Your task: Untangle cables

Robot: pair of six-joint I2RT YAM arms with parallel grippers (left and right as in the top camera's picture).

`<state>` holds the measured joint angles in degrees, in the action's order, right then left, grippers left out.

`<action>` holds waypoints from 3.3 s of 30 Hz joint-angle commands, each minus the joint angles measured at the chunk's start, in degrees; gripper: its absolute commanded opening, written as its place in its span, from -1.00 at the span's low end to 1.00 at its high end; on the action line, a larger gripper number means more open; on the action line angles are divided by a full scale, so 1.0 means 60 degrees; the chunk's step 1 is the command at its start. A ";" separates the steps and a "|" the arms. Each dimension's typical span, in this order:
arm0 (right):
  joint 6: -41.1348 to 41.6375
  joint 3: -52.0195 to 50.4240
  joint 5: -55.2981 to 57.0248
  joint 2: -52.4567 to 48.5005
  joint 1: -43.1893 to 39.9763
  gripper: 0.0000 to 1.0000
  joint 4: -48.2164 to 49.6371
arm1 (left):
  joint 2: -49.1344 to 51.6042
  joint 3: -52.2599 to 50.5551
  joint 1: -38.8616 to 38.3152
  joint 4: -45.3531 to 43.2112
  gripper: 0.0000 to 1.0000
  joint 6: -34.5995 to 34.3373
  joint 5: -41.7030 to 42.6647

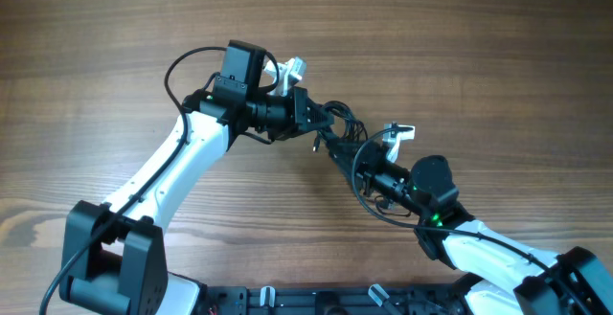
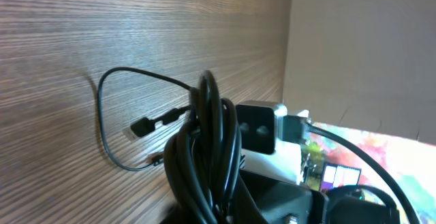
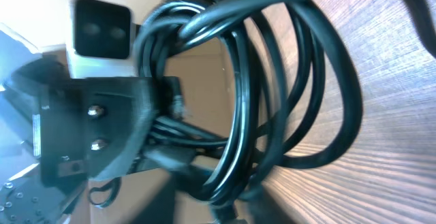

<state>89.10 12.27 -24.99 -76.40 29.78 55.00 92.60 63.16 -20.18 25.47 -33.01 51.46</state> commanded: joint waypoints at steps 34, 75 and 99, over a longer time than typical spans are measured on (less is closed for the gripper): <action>0.1147 -0.0047 0.2080 -0.0087 -0.0011 -0.91 -0.0441 | -0.0178 0.0117 -0.1078 0.0838 0.57 -0.3424 -0.4812; -0.5639 -0.0047 -0.3759 -0.0069 -0.2419 0.99 0.1191 | 0.0273 0.0117 0.1617 0.0113 -0.92 0.5249 0.0284; -0.7512 -0.0047 -0.4819 -0.0073 -0.3191 -0.91 -0.0076 | 0.0273 0.0117 -0.0725 0.2229 -0.75 0.8324 0.1796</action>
<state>43.97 12.14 -53.19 -76.60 10.94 54.48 94.65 63.26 -23.97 38.44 15.77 62.15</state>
